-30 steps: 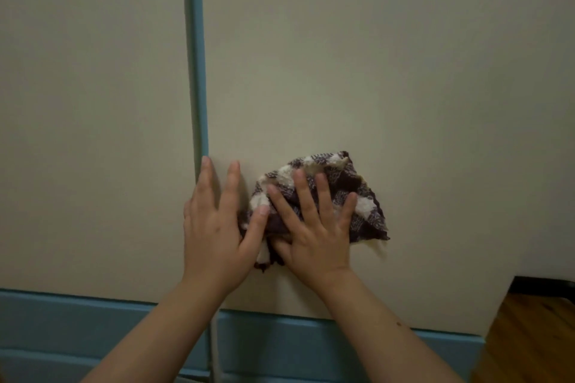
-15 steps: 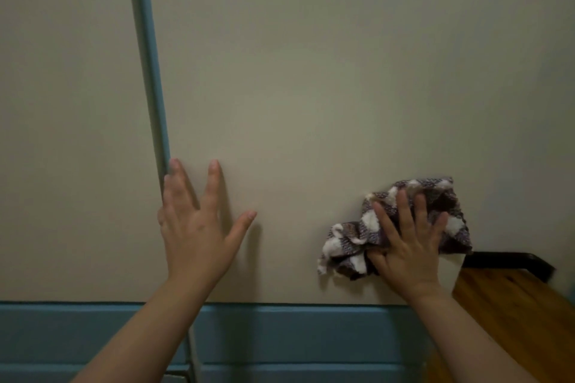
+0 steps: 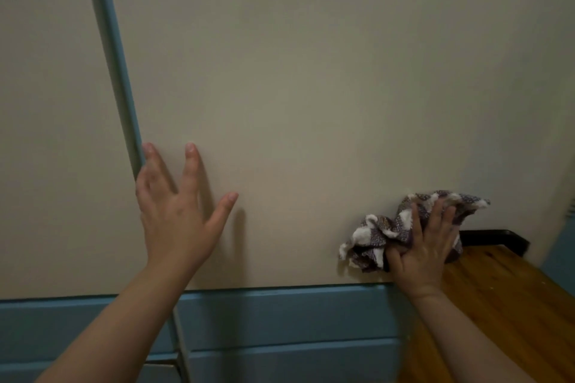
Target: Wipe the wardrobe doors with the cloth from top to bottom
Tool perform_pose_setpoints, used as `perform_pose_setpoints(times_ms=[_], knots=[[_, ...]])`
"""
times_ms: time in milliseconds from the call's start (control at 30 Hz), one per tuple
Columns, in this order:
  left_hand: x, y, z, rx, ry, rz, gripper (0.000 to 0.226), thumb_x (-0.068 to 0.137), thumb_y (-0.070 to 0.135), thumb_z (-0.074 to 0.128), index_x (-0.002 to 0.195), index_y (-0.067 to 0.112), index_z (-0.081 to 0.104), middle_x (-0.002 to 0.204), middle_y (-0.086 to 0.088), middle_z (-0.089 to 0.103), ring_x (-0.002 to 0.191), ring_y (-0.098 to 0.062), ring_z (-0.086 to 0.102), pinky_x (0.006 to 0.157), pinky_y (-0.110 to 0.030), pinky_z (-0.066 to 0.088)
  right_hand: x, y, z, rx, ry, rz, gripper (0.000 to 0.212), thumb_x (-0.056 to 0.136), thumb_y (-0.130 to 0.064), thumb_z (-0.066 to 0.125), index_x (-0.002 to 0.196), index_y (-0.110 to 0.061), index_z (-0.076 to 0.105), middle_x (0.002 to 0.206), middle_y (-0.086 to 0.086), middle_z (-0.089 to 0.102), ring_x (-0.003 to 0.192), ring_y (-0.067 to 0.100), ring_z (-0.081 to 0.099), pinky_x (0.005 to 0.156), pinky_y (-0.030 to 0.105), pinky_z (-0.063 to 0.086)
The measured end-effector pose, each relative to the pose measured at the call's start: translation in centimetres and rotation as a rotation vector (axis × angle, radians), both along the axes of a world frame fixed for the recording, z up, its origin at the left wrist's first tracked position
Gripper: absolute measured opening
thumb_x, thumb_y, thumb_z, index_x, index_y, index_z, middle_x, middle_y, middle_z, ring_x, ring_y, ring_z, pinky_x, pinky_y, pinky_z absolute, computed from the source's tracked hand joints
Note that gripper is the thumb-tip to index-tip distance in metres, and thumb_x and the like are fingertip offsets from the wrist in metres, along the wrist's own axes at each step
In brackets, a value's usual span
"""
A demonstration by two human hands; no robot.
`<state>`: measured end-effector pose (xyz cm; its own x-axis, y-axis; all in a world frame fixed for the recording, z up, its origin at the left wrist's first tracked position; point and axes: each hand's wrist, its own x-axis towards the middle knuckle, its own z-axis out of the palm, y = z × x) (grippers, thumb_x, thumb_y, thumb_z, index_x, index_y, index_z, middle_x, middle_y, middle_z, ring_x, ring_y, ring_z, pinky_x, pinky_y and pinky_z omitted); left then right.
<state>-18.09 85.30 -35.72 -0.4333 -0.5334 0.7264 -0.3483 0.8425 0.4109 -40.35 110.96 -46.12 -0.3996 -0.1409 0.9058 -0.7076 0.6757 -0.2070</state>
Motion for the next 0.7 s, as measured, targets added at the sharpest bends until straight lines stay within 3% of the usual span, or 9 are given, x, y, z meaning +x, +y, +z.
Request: perform_pose_setpoints(times_ms=[267,367,533,633,700], knots=[[0.9,0.8,-2.9,0.064,-0.055,-0.04,0.088,0.073,0.069,0.03,0.147,0.031,0.001,0.152,-0.02,-0.016,0.14,-0.042,-0.001,0.107,-0.06,0.011,0.7,1.3,-7.0,0.177,-0.064,-0.08,0.086,0.077,-0.046,0.037,0.149,-0.028,-0.006,0.155,0.004,-0.021,0.143,0.026,-0.017,0.111,0.044,0.002],[1.6,1.1,-4.1,0.098,-0.038,-0.092,0.087,0.073,0.069,0.029,0.146,0.033,-0.003,0.153,-0.015,-0.018,0.142,-0.037,-0.005,0.11,-0.053,0.01,1.0,1.1,-8.1,0.223,-0.065,-0.101,0.073,0.091,-0.059,0.02,0.149,-0.026,-0.006,0.155,0.009,-0.021,0.142,0.031,-0.017,0.111,0.047,0.001],[2.3,1.3,-3.3,0.167,0.178,-0.225,0.081,0.076,0.062,0.032,0.145,0.029,0.007,0.155,-0.011,-0.009,0.139,-0.008,-0.009,0.108,-0.023,0.004,2.0,-1.1,-7.9,0.299,0.063,-0.119,0.103,0.065,-0.049,0.048,0.15,-0.026,-0.005,0.155,0.013,-0.019,0.141,0.036,-0.016,0.104,0.064,0.008],[2.8,1.0,-3.0,0.22,0.223,-0.271,0.076,0.077,0.063,0.028,0.144,0.033,0.009,0.157,-0.004,-0.007,0.137,0.0,-0.008,0.106,-0.015,0.002,3.1,-4.1,-7.2,0.409,0.193,-0.072,0.126,0.052,-0.046,0.077,0.149,-0.03,-0.001,0.156,0.011,-0.014,0.142,0.035,-0.013,0.107,0.063,-0.001],[3.2,0.8,-3.0,0.243,0.212,-0.296,0.073,0.077,0.063,0.026,0.143,0.035,0.011,0.157,-0.001,-0.007,0.136,0.003,-0.007,0.107,-0.015,0.003,4.2,-6.2,-6.7,0.449,0.29,-0.04,0.114,0.058,-0.051,0.068,0.149,-0.032,0.001,0.157,0.009,-0.012,0.143,0.033,-0.01,0.108,0.059,-0.004]])
